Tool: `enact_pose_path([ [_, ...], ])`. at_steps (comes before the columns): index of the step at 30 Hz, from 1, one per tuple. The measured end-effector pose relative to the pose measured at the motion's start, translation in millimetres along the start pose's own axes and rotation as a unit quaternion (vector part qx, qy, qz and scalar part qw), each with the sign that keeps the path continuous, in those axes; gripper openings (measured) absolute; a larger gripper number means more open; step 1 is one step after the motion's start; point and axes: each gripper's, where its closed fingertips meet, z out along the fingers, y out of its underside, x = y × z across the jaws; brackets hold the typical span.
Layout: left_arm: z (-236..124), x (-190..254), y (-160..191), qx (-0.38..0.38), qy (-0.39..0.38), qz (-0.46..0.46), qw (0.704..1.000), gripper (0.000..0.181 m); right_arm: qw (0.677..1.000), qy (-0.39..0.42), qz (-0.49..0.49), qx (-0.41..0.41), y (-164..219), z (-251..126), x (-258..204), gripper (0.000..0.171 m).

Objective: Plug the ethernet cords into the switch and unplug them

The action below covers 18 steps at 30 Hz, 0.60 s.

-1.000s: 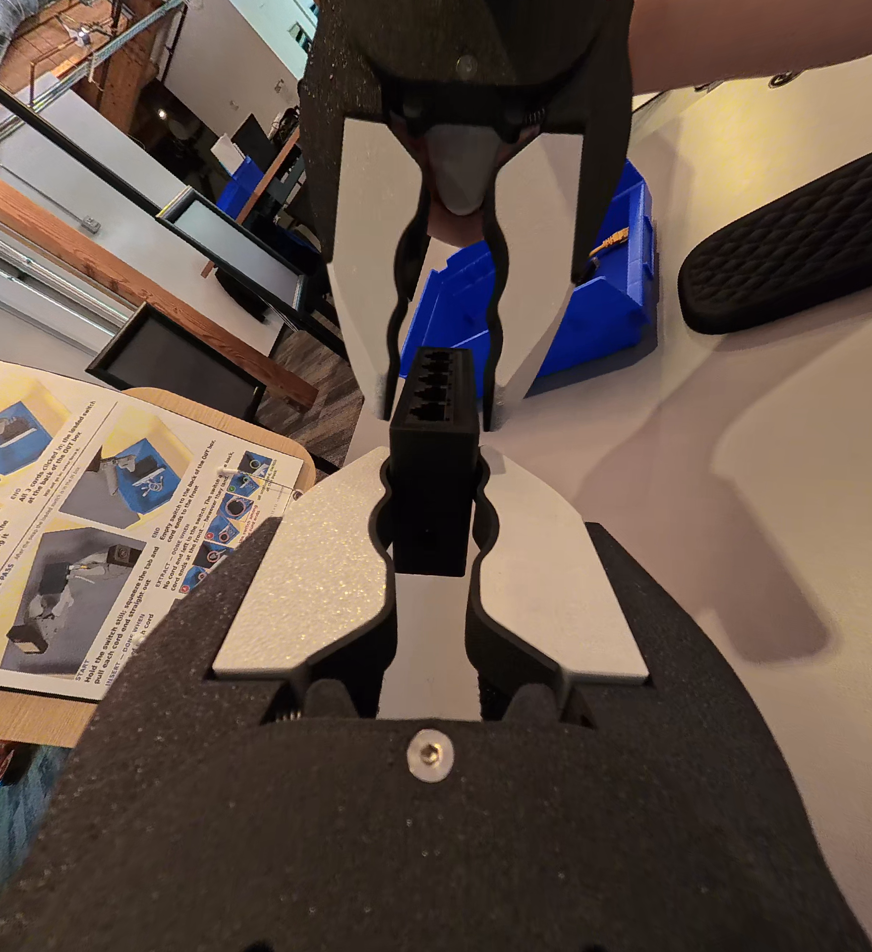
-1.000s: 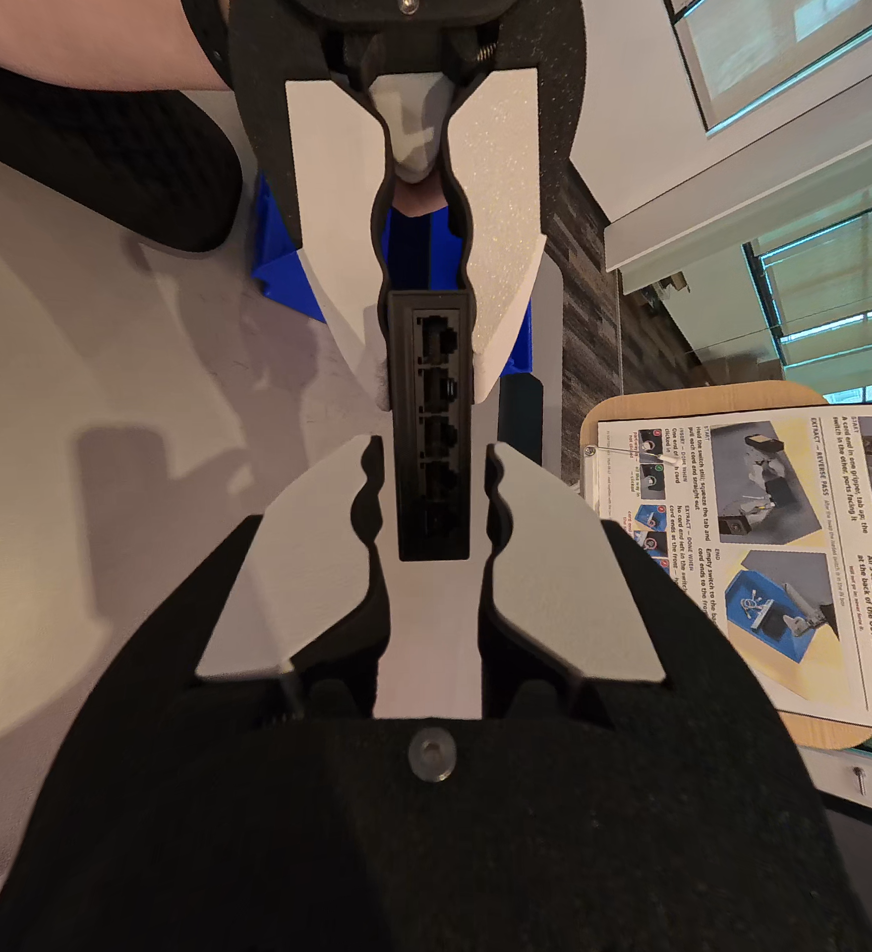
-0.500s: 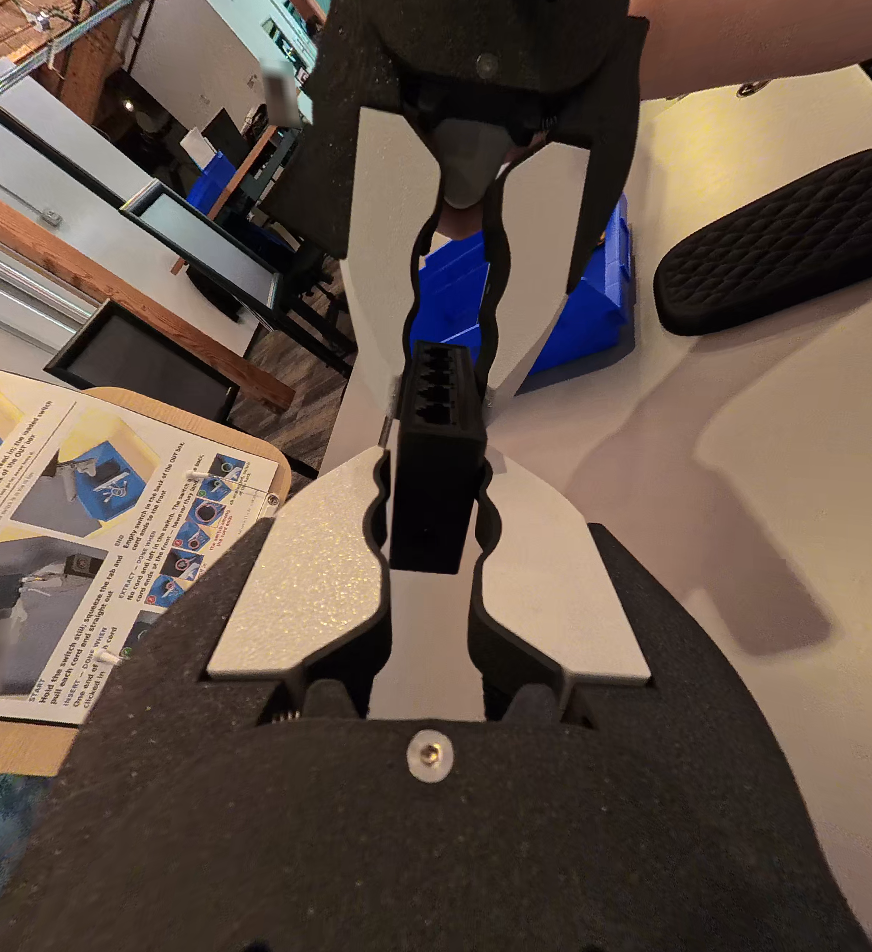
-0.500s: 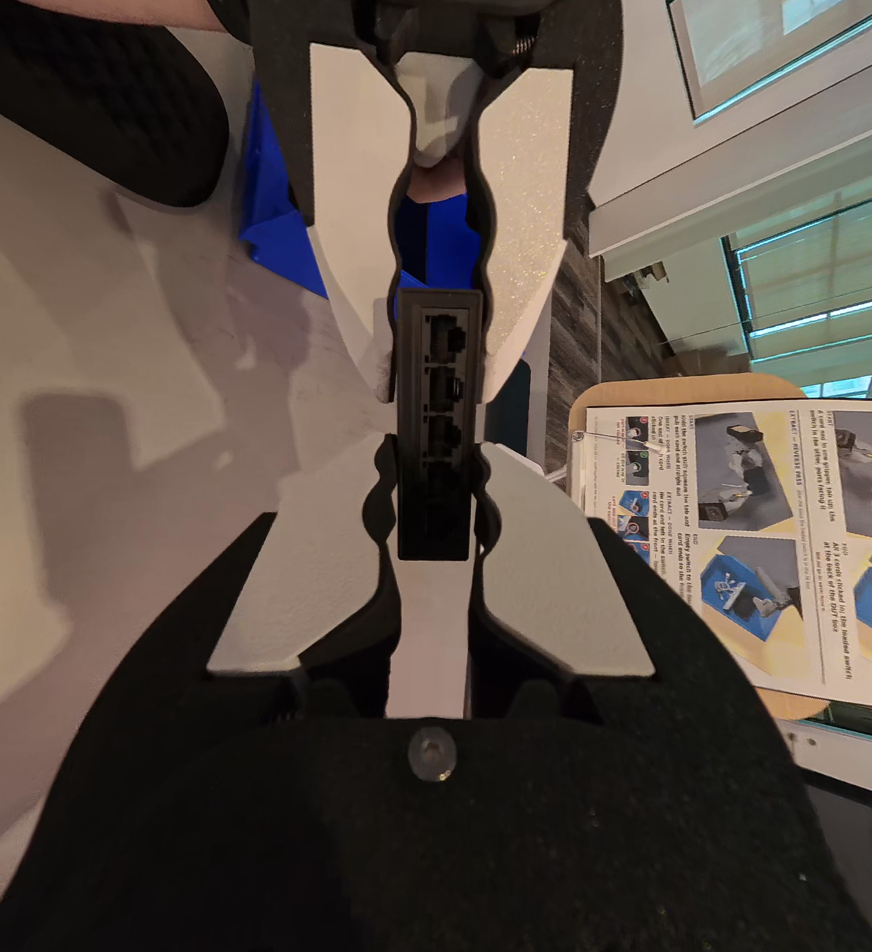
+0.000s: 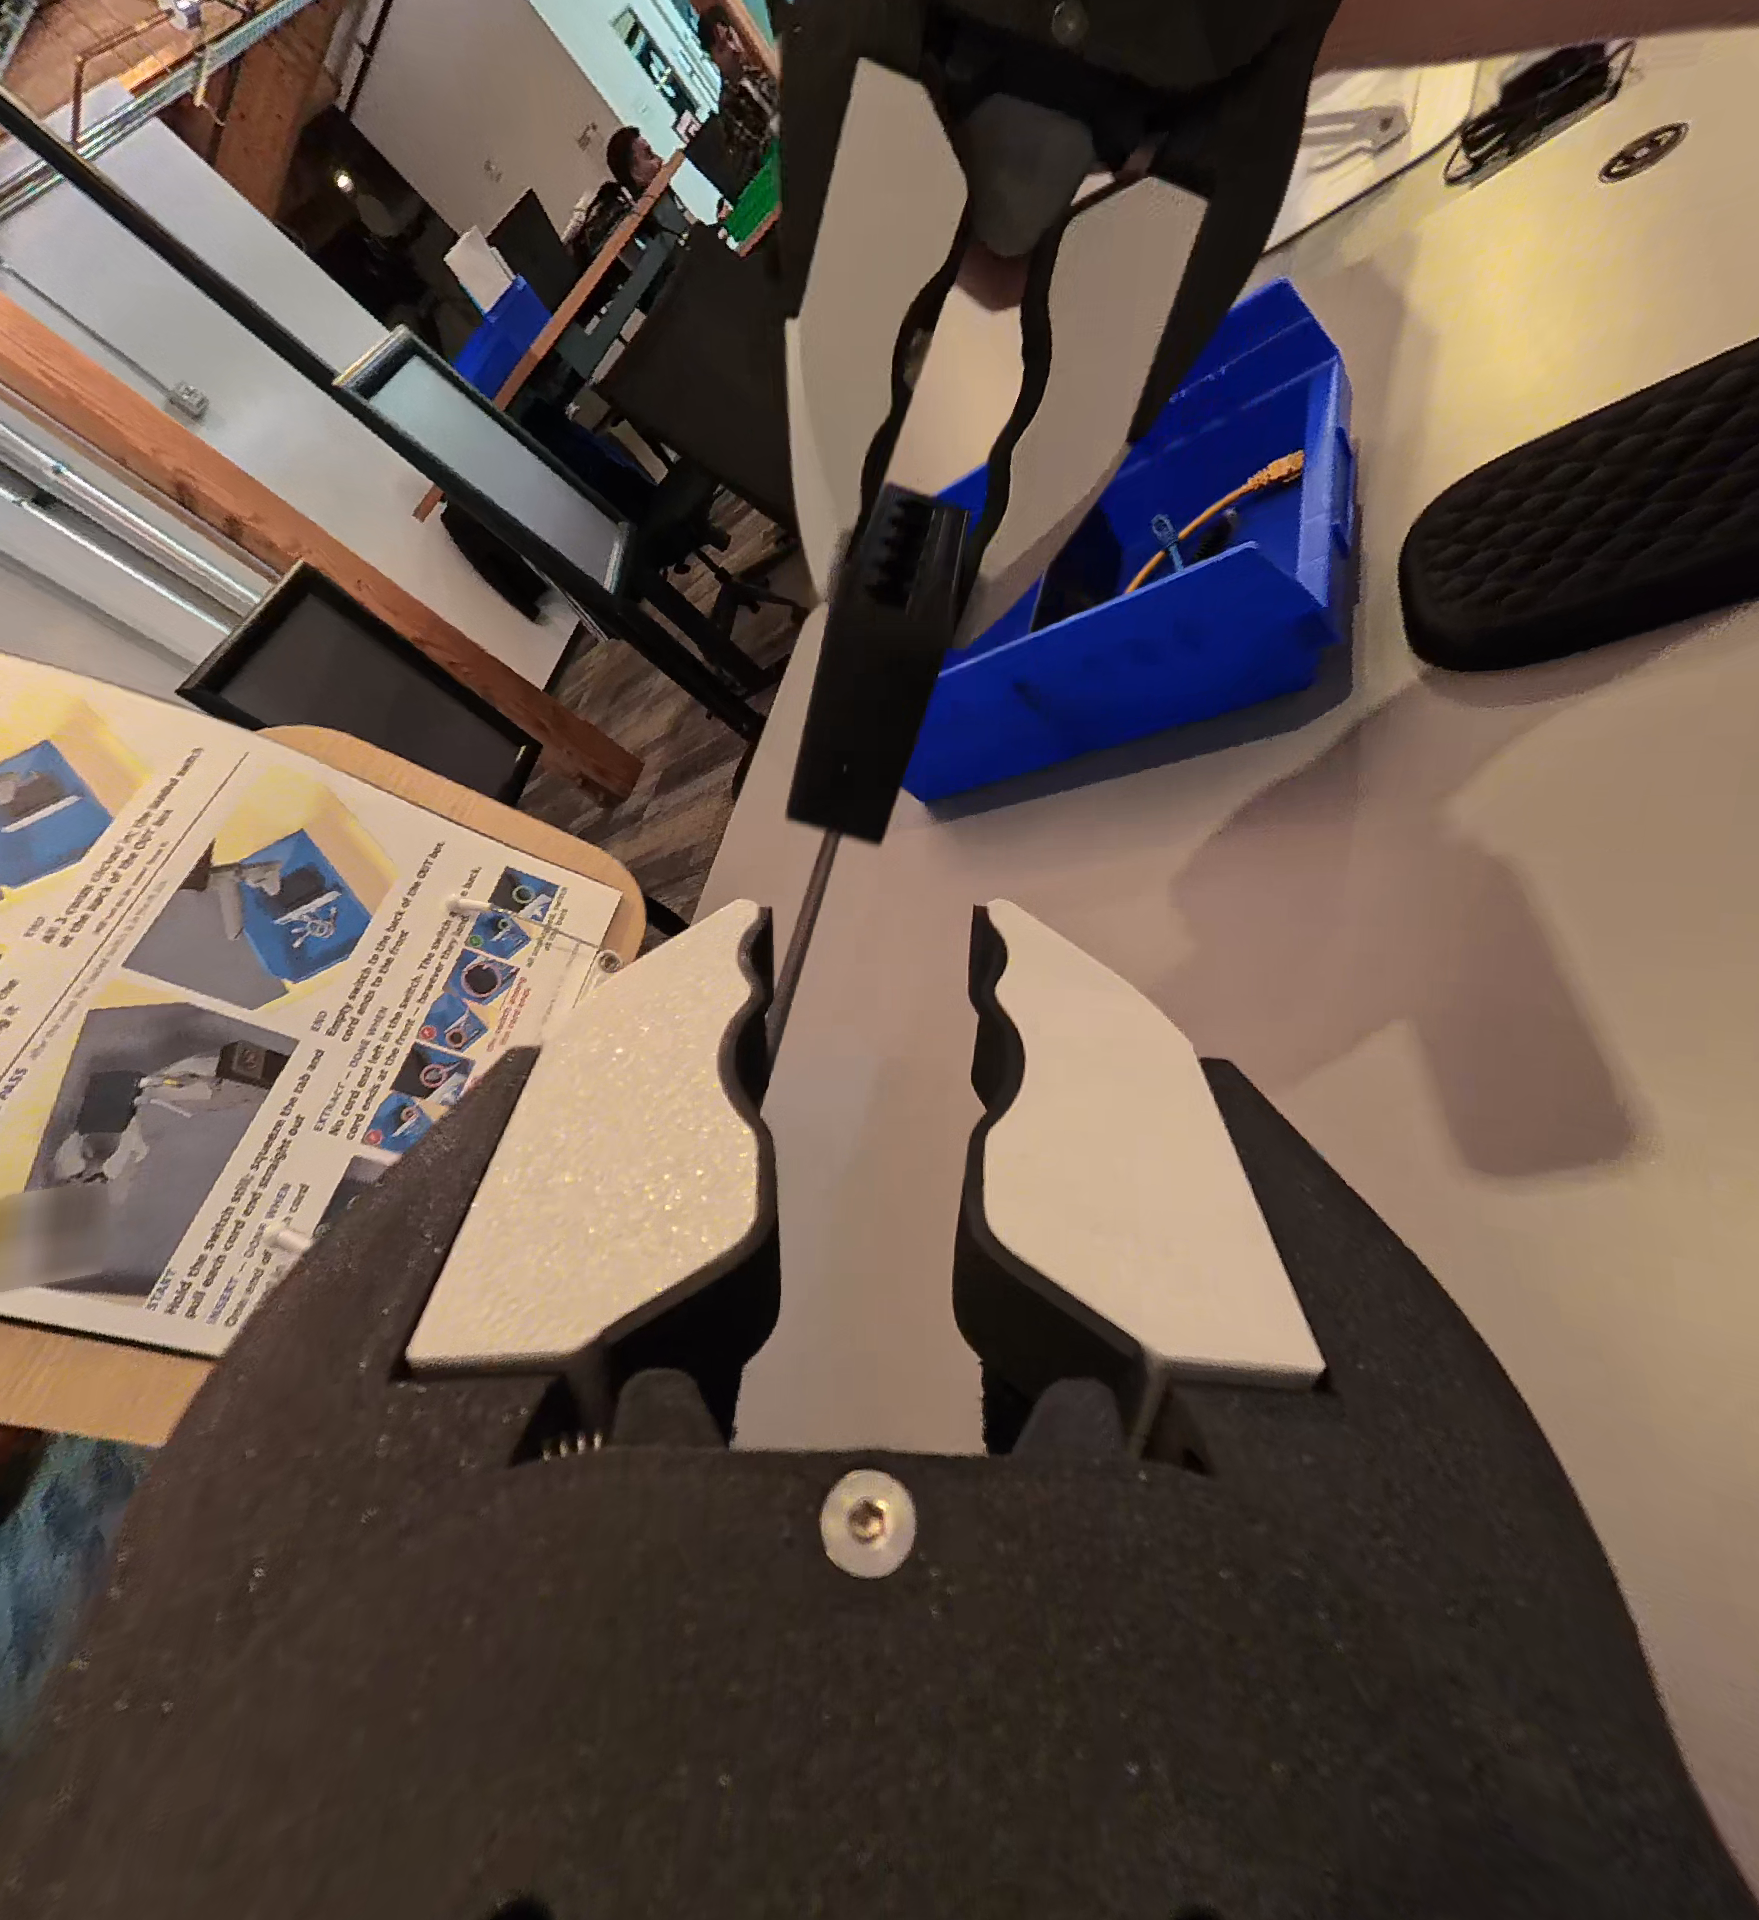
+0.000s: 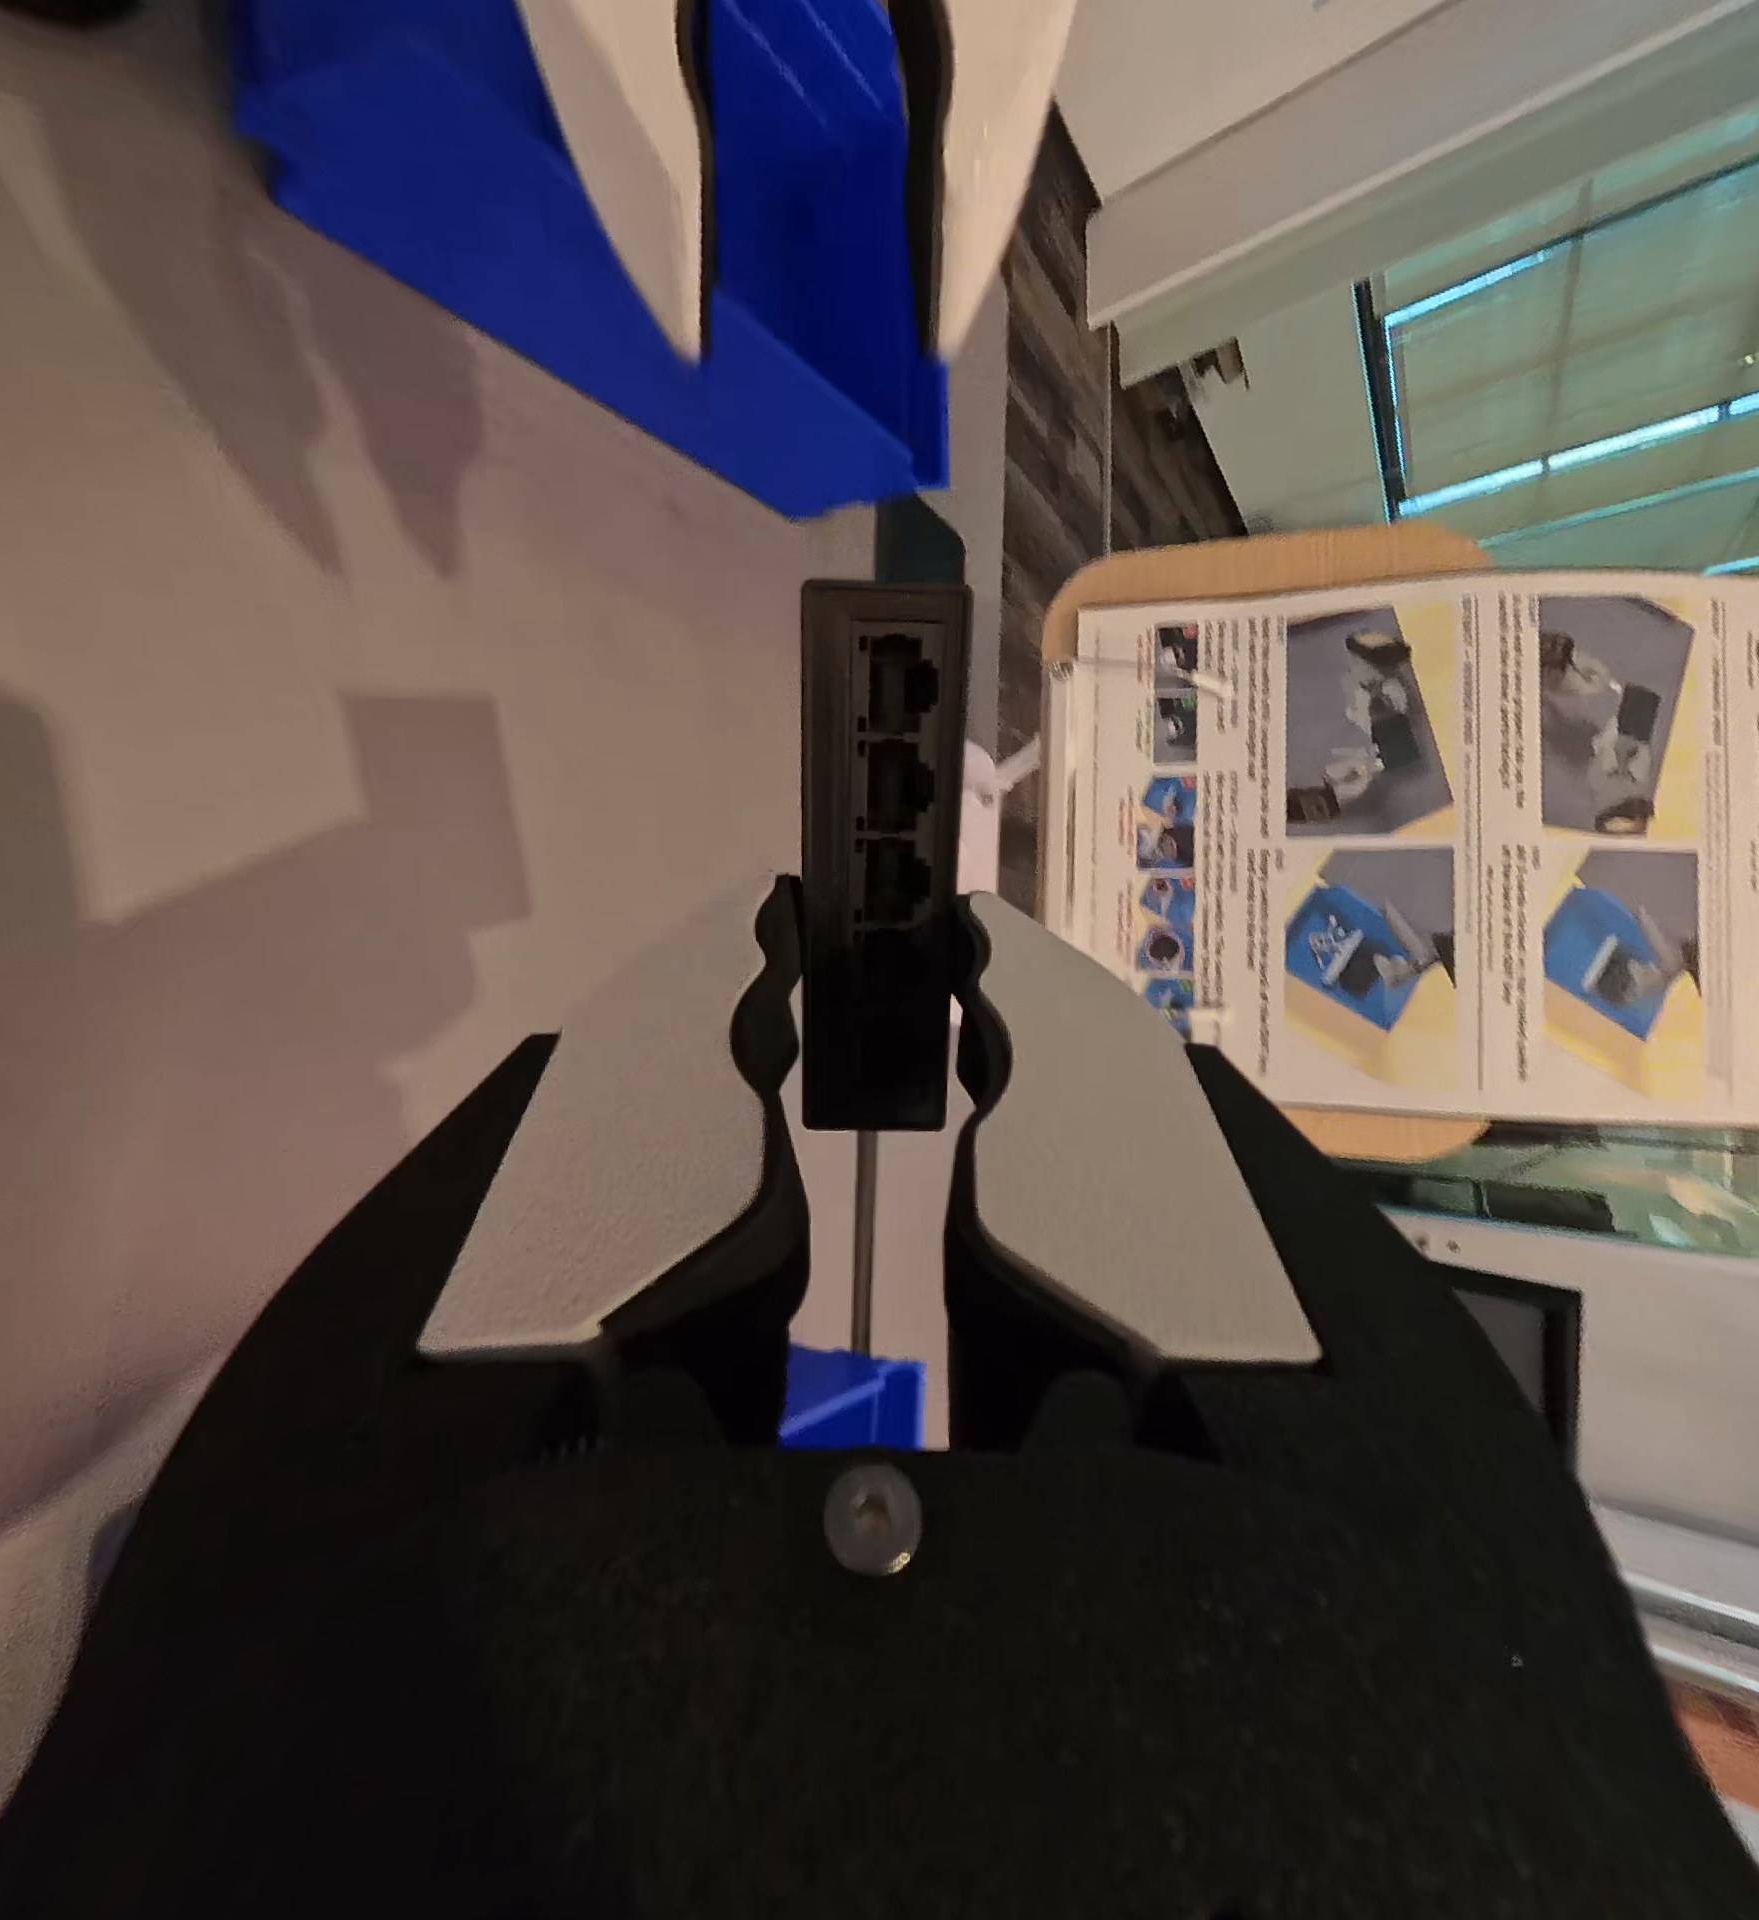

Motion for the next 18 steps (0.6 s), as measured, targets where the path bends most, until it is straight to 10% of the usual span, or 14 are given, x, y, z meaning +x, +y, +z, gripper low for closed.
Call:
enact_pose_path([
  [18,-62,-51,4,0.022,-0.084,-0.048,0.995,0.033,0.966,-0.008,0.075,-0.246,251,-62,60,0.026],
])
